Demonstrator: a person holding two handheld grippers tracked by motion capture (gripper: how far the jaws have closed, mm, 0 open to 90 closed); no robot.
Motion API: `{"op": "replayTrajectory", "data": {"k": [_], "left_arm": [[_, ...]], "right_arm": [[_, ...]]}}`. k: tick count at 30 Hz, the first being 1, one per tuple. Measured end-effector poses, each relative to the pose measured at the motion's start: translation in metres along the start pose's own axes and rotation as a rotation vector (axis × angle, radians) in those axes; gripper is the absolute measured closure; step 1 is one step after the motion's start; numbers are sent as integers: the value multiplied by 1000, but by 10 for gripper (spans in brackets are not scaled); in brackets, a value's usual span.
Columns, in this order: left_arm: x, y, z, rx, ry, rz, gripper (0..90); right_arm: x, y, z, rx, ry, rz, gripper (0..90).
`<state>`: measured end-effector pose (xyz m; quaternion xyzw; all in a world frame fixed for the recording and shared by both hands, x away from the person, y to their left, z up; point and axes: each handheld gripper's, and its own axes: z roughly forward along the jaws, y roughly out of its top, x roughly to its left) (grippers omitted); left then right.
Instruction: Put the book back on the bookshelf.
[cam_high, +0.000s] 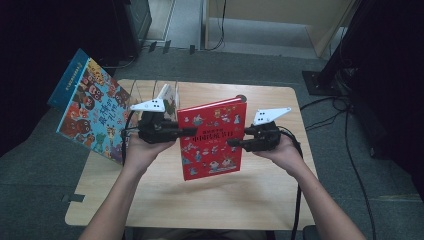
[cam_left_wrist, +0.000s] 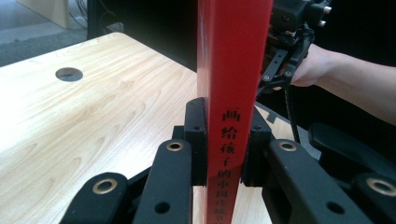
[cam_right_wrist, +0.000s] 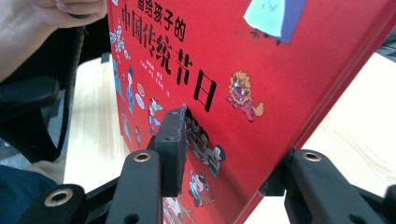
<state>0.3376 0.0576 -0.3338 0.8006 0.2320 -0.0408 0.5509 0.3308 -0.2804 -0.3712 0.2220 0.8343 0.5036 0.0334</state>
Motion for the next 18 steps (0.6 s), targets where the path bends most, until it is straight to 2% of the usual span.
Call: {"op": "replayTrajectory", "data": {"k": [2,4,5,8,9,12,13,16,18], "left_arm": [[2,-1,-5,-10,4,-10,787],[7,-4,-12,-42,13,-32,809],[8,-4,-11,-33,12,-31,810],[5,-3,-2,-41,-22,-20,811],[4,-2,0,-35,-22,-16,811],[3,-2,6,-23,-7,-8,810],[3,-2,7,-20,-5,-9,809],[2,-1,8,-7,6,7,806],[0,2,10,42,25,16,792]], "right_arm": [[-1,-1,-1,-1,-18,13,585],[-7,-6,-8,-10,-44,52,568],[-12,-9,-12,-39,-48,83,577],[-18,-10,-11,-57,-76,95,574],[-18,-9,-8,-62,-76,98,556],[-18,-10,-4,-86,-50,96,609],[-18,-10,-3,-82,-59,103,611],[-20,-11,-4,-87,-42,135,621],[-20,-10,-4,-90,-54,135,621]]}}
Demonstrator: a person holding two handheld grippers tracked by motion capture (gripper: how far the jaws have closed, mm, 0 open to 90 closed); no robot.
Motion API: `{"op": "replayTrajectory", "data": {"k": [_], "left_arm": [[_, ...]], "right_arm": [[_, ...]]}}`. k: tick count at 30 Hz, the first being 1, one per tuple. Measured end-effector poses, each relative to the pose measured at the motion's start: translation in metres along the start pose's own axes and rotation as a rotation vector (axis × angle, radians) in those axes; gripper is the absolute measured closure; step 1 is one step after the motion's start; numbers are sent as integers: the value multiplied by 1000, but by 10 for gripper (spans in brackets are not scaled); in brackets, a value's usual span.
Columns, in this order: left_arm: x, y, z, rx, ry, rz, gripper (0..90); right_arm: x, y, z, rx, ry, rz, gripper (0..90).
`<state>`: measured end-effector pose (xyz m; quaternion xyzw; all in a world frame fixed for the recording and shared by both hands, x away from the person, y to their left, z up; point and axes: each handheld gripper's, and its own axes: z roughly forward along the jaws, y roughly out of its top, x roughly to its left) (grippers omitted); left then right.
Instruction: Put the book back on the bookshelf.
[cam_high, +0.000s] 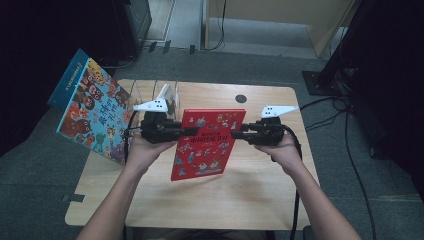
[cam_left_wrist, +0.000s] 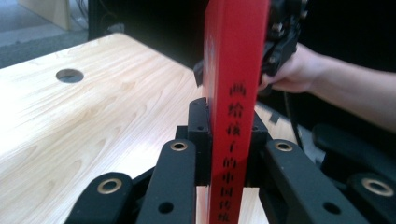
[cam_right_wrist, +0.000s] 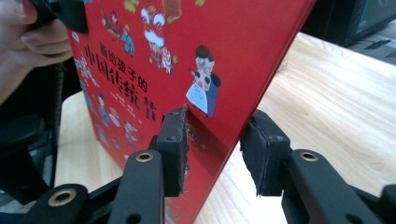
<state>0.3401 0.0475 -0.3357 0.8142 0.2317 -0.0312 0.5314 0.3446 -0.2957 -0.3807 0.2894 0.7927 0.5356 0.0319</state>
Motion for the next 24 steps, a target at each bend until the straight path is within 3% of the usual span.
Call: {"op": "replayTrajectory", "data": {"k": [3,5,6,10,14,17,20,24], "left_arm": [[-5,4,4,91,46,51,768],[-7,5,7,128,66,64,756],[-6,6,6,138,63,59,754],[-7,11,5,197,79,79,762],[-7,17,5,295,97,89,759],[-8,20,3,333,117,107,751],[-10,23,2,372,116,117,761],[-13,36,5,465,124,130,758]], "right_arm": [[0,1,0,-4,-10,-3,628],[2,1,0,16,-25,-29,629],[3,0,1,23,-30,-46,632],[4,0,3,24,-25,-32,636],[9,2,8,19,-15,-63,653],[15,3,13,18,-16,-91,664],[16,1,15,6,-20,-93,662],[18,0,15,9,-17,-88,663]]}}
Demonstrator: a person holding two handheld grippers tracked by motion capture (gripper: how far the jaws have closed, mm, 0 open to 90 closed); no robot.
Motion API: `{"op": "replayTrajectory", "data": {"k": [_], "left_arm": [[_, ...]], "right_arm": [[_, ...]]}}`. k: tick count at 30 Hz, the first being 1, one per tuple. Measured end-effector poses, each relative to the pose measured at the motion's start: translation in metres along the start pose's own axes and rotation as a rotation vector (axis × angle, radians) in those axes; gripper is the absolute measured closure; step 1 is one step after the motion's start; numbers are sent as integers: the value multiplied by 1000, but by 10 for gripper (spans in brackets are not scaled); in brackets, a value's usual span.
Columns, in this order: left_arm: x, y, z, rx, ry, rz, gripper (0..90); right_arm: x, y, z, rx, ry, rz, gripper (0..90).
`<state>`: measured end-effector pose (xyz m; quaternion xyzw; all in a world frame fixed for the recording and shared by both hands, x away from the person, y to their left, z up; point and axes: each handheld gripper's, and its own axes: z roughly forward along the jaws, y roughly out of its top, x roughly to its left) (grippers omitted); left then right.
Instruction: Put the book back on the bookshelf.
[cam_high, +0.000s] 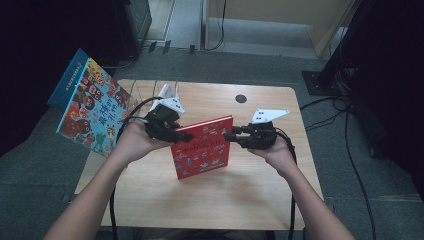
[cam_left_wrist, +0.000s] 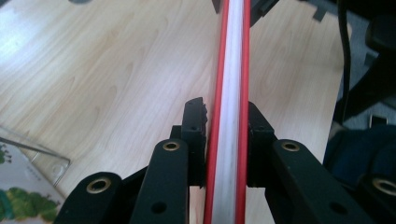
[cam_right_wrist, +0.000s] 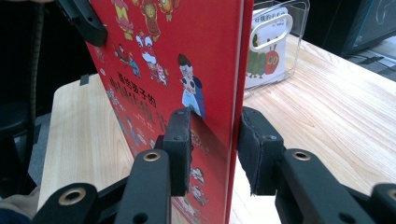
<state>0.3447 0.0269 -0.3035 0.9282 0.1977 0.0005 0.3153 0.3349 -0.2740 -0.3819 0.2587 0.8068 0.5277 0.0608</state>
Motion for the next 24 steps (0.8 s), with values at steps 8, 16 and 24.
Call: {"op": "replayTrajectory", "data": {"k": [8,16,24], "left_arm": [[4,27,4,136,12,28,738],[1,47,22,267,4,73,759],[2,49,22,275,-42,58,798]], "right_arm": [[-1,-2,1,-16,8,10,651],[0,-2,4,-12,10,12,631],[2,-5,10,43,-9,16,545]]}}
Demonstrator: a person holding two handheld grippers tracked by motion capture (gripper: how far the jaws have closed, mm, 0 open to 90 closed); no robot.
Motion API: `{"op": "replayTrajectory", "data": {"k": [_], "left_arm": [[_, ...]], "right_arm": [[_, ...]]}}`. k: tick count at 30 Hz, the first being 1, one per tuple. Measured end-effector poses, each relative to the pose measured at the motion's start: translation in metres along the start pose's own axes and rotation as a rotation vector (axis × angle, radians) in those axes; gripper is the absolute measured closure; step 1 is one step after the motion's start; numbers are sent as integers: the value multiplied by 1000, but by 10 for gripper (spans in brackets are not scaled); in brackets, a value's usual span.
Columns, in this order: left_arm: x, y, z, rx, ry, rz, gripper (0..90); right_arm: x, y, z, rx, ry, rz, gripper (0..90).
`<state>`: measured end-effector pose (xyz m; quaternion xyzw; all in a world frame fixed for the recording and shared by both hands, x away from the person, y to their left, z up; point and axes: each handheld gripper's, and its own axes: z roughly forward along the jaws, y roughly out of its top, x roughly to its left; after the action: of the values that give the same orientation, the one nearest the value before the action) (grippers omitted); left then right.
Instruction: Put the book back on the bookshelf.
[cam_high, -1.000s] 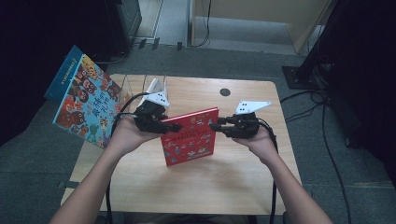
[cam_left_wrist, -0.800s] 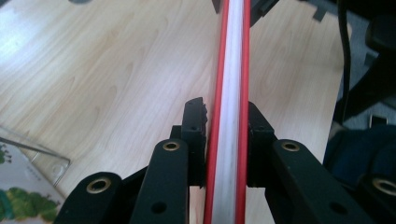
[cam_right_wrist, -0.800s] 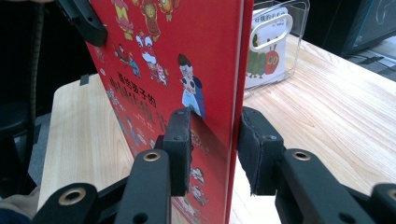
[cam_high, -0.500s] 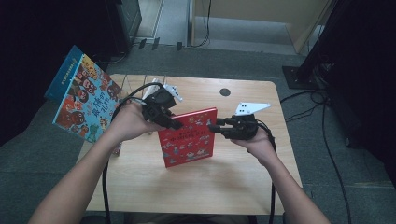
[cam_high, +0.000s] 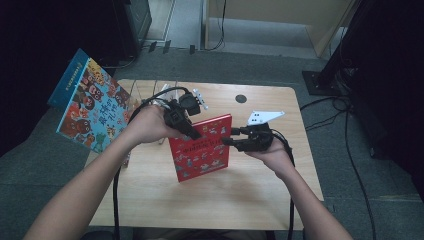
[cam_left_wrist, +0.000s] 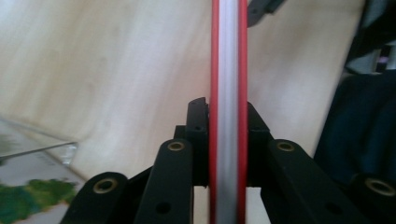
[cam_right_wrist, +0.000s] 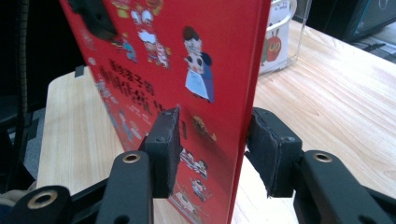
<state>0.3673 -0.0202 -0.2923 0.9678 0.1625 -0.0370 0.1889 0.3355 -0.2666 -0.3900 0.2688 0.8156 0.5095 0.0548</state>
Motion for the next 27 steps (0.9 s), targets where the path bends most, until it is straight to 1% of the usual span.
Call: {"op": "replayTrajectory", "data": {"k": [2,4,7,10,11,13,16,19,21,22,23,24,27], "left_arm": [[-2,1,-1,3,3,2,801],[-2,2,-5,-1,19,-13,802],[-2,2,-12,-15,32,-46,802],[1,0,-21,-28,31,-80,802],[2,-1,-24,-26,39,-85,802],[4,-5,-28,-28,40,-105,802],[10,-11,-32,-21,39,-133,801],[16,-17,-34,-25,34,-151,801],[22,-23,-34,-36,30,-172,801],[24,-25,-34,-41,27,-178,801],[27,-28,-34,-46,25,-186,801],[28,-30,-33,-56,21,-199,802],[34,-35,-32,-66,8,-221,801]], "right_arm": [[0,-1,0,-4,-8,-2,539],[0,-4,-1,-3,-24,5,524],[-1,-9,-1,17,-55,17,477],[-1,-16,-2,36,-92,24,463],[-1,-18,-2,40,-97,29,460],[0,-23,-1,43,-109,41,444],[4,-33,2,54,-99,53,421],[10,-43,4,62,-112,62,421],[12,-48,7,69,-124,62,421],[13,-52,8,78,-126,71,419],[13,-55,9,77,-128,71,416],[14,-58,11,86,-131,79,411],[15,-66,13,86,-136,93,411]]}}
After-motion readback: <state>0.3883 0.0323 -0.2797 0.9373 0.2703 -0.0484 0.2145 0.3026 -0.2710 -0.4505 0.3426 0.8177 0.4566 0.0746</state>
